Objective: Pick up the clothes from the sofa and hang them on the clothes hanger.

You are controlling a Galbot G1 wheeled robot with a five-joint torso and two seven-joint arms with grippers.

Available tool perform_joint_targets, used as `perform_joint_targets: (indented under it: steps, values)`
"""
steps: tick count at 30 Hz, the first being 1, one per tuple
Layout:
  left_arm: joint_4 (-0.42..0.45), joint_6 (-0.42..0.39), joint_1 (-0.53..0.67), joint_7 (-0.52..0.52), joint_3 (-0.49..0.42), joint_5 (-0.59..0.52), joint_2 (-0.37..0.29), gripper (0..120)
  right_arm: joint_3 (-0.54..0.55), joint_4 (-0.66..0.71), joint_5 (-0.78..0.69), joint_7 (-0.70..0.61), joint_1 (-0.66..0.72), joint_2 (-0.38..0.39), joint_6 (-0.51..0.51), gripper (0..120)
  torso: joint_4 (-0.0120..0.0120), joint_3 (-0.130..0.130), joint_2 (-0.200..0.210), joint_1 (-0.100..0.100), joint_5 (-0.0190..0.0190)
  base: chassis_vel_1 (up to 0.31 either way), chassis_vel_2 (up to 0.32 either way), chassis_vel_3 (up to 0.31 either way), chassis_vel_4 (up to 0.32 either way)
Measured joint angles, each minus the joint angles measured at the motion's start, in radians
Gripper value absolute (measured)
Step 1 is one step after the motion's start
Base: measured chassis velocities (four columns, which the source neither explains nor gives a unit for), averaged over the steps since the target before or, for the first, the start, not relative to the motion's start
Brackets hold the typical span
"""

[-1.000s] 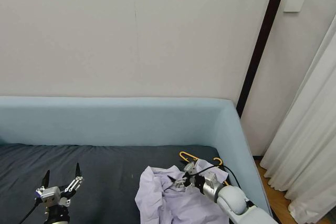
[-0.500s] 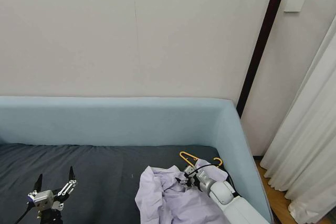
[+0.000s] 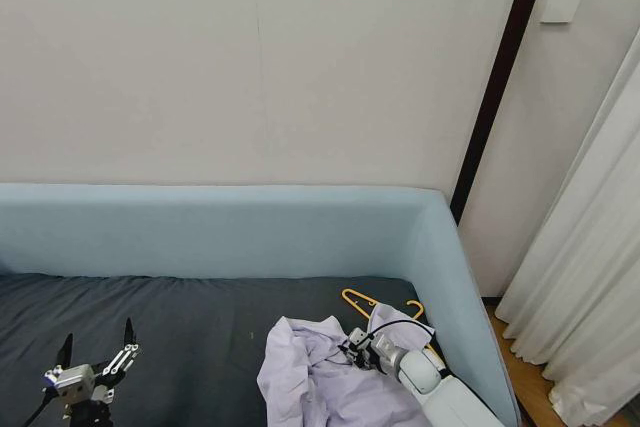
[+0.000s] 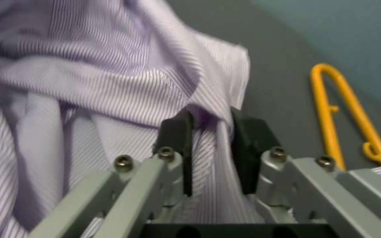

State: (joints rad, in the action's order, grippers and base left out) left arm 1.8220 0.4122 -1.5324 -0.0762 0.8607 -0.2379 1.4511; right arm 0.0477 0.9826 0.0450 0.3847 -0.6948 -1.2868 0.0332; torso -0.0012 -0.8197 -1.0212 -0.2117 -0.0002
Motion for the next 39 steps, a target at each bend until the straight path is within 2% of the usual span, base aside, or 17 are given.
perform_joint_targets:
  steps: [1, 5, 12, 17, 25, 34, 39]
  values:
    - [0.003, 0.000, 0.000, 0.000, -0.003, 0.002, 0.000, 100, 0.000, 0.023, -0.033, -0.011, -0.006, 0.008, -0.003, 10, 0.0000, 0.000, 0.000, 0.000, 0.0000, 0.000, 0.000, 0.000, 0.000]
    - [0.008, 0.000, -0.002, 0.000, -0.006, 0.003, -0.004, 100, 0.000, 0.066, -0.089, -0.021, -0.016, 0.022, -0.002, 0, 0.0000, 0.000, 0.000, 0.000, 0.0000, 0.000, 0.000, 0.000, 0.000]
    - [0.018, 0.000, -0.008, 0.001, -0.010, -0.001, -0.016, 100, -0.003, 0.185, -0.233, -0.051, -0.038, 0.050, 0.039, 0, 0.0001, 0.000, 0.000, 0.000, -0.0001, 0.000, 0.000, 0.000, 0.000]
    - [0.016, 0.008, -0.010, 0.001, -0.014, -0.017, -0.031, 100, -0.012, 0.353, -0.533, -0.127, -0.025, 0.069, 0.040, 0, 0.0001, 0.000, 0.000, 0.000, 0.0000, 0.000, 0.000, 0.000, 0.000]
    - [-0.003, 0.020, -0.001, 0.002, -0.023, -0.033, -0.046, 100, -0.021, 0.461, -0.686, -0.196, 0.085, 0.104, 0.027, 0, -0.0001, 0.000, 0.000, 0.000, -0.0001, 0.000, 0.000, 0.000, 0.000]
    - [-0.008, 0.018, 0.013, 0.003, -0.026, -0.043, -0.060, 100, -0.025, 0.520, -0.775, -0.243, 0.161, 0.121, 0.025, 0, 0.0000, 0.000, 0.000, 0.000, 0.0001, 0.000, 0.000, 0.000, 0.000]
    - [-0.008, 0.016, 0.014, 0.003, -0.025, -0.053, -0.070, 100, -0.023, 0.581, -0.839, -0.281, 0.250, 0.134, 0.041, 0, 0.0000, 0.000, 0.000, 0.000, 0.0000, 0.000, 0.000, 0.000, 0.000]
